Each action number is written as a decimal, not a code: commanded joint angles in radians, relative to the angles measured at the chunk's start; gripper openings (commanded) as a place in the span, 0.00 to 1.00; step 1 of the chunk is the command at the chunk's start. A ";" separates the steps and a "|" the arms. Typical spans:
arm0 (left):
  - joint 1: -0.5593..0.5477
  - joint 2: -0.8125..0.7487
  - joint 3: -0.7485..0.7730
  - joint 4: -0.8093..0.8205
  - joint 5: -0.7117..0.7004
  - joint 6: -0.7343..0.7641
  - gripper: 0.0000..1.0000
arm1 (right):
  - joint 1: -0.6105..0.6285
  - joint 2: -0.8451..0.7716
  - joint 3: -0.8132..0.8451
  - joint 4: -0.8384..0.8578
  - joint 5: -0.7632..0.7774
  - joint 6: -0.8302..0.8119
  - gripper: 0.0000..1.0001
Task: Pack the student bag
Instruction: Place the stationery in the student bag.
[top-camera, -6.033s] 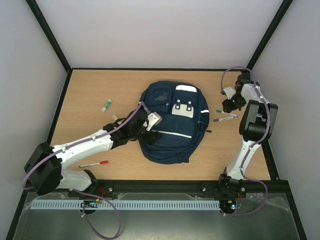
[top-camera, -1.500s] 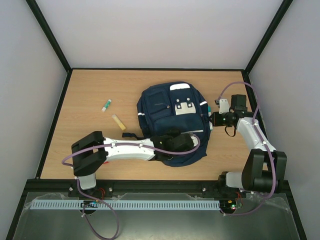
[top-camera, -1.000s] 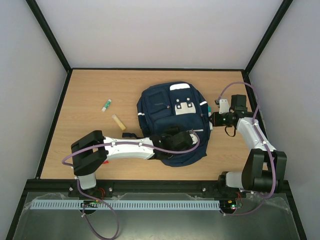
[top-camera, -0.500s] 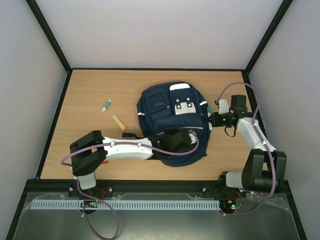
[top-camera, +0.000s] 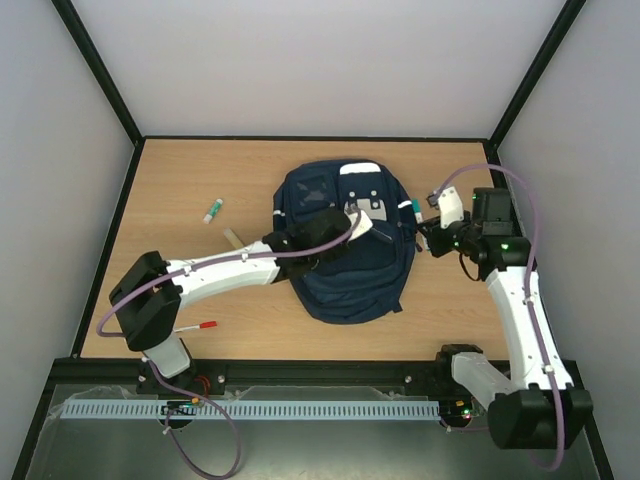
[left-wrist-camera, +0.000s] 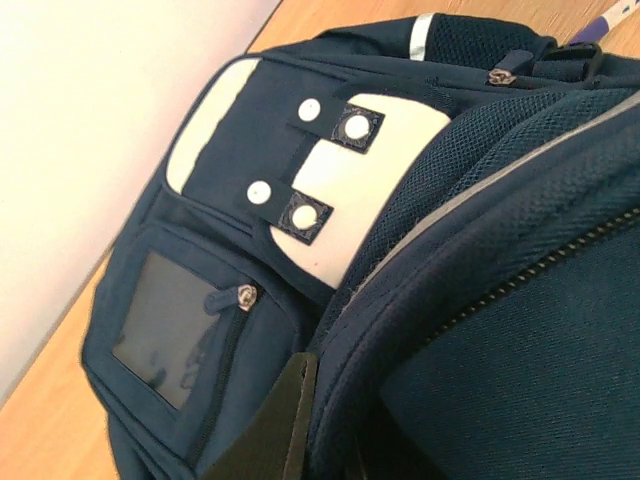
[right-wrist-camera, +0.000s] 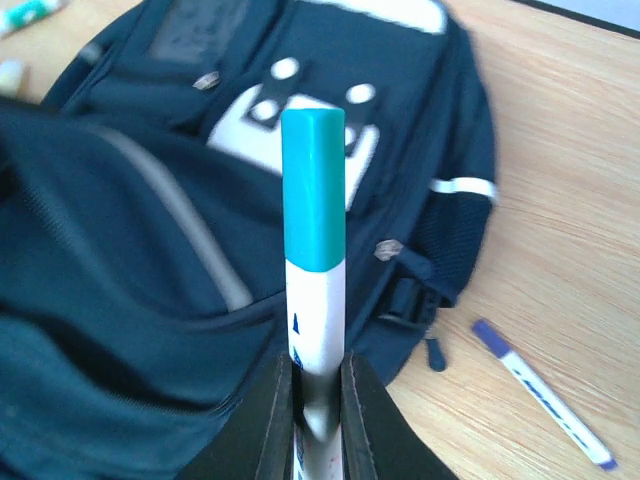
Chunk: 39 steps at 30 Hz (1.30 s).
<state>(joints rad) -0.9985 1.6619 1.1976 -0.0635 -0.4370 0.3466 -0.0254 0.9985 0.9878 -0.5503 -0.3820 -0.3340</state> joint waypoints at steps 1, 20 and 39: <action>0.073 -0.056 0.063 0.041 0.168 -0.172 0.02 | 0.144 -0.051 -0.032 -0.112 0.107 -0.102 0.01; 0.182 0.001 0.179 -0.054 0.544 -0.380 0.03 | 0.717 0.012 -0.039 -0.224 0.453 -0.471 0.01; 0.238 -0.018 0.141 -0.052 0.630 -0.440 0.03 | 0.876 0.246 -0.040 0.164 0.797 -0.713 0.01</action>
<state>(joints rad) -0.7776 1.6939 1.3231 -0.2089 0.1658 -0.0582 0.8452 1.2198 0.9611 -0.5133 0.3164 -0.9699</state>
